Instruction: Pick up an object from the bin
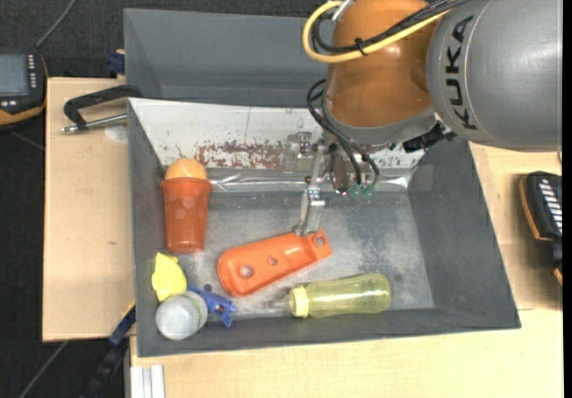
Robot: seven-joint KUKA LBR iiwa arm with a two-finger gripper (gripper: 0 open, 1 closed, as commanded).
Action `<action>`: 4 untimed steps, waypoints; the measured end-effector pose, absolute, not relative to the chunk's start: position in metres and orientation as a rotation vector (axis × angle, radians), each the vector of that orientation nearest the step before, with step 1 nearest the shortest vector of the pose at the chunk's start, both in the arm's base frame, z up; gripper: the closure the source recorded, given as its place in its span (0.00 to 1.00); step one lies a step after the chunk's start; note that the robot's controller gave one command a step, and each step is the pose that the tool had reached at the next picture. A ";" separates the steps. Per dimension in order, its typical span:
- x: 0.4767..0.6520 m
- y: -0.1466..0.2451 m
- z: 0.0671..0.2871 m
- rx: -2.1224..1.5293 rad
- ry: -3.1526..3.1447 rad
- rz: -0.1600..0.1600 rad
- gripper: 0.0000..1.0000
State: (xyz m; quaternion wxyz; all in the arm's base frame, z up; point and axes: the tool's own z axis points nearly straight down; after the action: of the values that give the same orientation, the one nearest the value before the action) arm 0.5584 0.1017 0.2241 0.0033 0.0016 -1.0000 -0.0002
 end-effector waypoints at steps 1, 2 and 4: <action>0.560 0.101 0.229 0.001 -3.144 -0.003 0.00; 0.546 0.100 0.171 0.182 -3.138 -0.003 0.00; 0.534 0.090 0.141 0.469 -3.115 -0.006 0.00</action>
Offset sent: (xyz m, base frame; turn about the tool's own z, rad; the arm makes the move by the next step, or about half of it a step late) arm -0.0381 -0.0048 -0.1541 -0.3040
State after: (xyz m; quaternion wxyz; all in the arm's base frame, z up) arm 0.5342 0.0904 0.1414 -0.0042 0.1488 -0.9889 -0.0019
